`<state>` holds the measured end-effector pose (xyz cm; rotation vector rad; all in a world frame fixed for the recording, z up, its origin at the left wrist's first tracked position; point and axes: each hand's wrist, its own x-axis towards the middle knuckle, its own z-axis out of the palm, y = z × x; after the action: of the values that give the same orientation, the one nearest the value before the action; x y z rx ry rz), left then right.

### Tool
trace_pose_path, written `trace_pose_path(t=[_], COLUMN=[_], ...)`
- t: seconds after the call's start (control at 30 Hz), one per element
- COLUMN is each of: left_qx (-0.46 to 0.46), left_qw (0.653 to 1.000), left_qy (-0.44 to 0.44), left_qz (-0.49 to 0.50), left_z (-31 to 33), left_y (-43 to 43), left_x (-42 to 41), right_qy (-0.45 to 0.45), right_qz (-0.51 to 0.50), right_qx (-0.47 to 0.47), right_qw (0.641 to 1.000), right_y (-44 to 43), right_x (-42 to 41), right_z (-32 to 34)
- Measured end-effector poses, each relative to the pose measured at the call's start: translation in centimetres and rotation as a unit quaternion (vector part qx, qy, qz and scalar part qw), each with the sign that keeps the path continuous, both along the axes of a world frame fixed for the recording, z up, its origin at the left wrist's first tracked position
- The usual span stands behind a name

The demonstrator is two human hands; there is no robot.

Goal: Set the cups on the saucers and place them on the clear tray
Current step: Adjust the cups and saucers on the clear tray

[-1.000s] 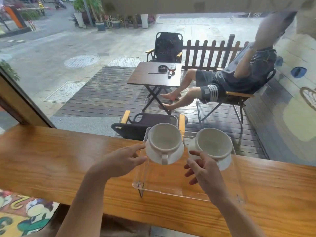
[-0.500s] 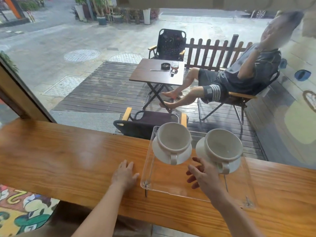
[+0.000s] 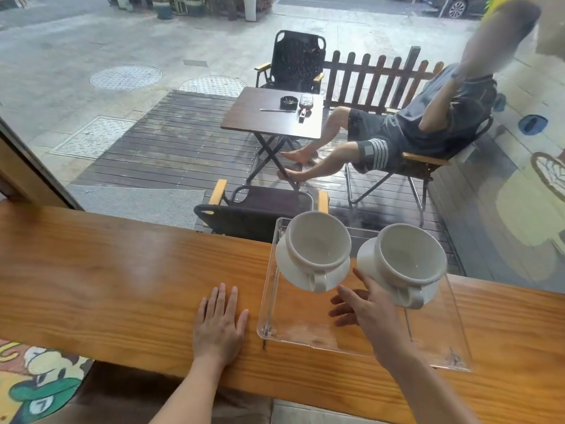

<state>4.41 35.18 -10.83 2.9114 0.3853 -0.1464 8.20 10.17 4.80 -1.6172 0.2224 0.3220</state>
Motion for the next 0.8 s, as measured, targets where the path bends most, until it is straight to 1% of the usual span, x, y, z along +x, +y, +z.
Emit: trace_pose_path(t=[0.17, 0.57, 0.7, 0.8], left_qx=[0.01, -0.032, -0.028, -0.03], left_qw=[1.0, 0.999, 0.999, 0.999], left_qy=[-0.009, -0.034, -0.038, -0.037], left_qz=[0.006, 0.013, 0.015, 0.015], left_z=[-0.1, 0.1, 0.1, 0.2], left_y=[0.1, 0.0, 0.0, 0.0], left_x=[0.0, 0.0, 0.0, 0.0], right_qy=[0.001, 0.048, 0.072, 0.081], right_qz=[-0.027, -0.103, -0.104, -0.098], right_qx=[0.028, 0.111, 0.116, 0.103], right_qw=[0.999, 0.987, 0.985, 0.987], right_y=[1.0, 2.0, 2.2, 2.1], right_x=[0.3, 1.5, 1.0, 0.4], right_z=[0.0, -0.9, -0.7, -0.6])
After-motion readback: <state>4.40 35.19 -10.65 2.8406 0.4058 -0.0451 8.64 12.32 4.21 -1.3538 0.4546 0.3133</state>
